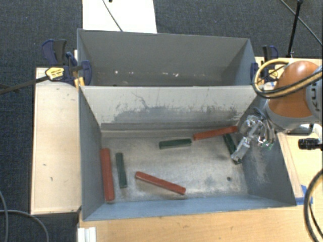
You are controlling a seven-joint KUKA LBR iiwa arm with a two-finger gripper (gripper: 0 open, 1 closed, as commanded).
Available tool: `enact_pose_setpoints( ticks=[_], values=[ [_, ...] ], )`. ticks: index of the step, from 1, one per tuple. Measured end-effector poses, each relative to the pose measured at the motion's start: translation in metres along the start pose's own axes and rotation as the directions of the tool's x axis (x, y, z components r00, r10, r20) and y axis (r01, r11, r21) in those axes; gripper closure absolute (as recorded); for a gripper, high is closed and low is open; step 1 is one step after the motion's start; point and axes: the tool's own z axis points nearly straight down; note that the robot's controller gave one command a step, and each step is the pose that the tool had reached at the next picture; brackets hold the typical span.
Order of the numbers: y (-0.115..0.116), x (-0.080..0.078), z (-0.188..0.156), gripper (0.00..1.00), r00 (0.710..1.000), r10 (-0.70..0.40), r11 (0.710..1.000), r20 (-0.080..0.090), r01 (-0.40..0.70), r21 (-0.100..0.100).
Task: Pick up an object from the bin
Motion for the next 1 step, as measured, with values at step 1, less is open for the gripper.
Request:
enact_pose_setpoints(
  ticks=[1],
  values=[
    [-0.0020, -0.0025, 0.0010, 0.00, 0.999, 0.054, 0.999, 0.000, -0.054, 0.000]
  ],
)
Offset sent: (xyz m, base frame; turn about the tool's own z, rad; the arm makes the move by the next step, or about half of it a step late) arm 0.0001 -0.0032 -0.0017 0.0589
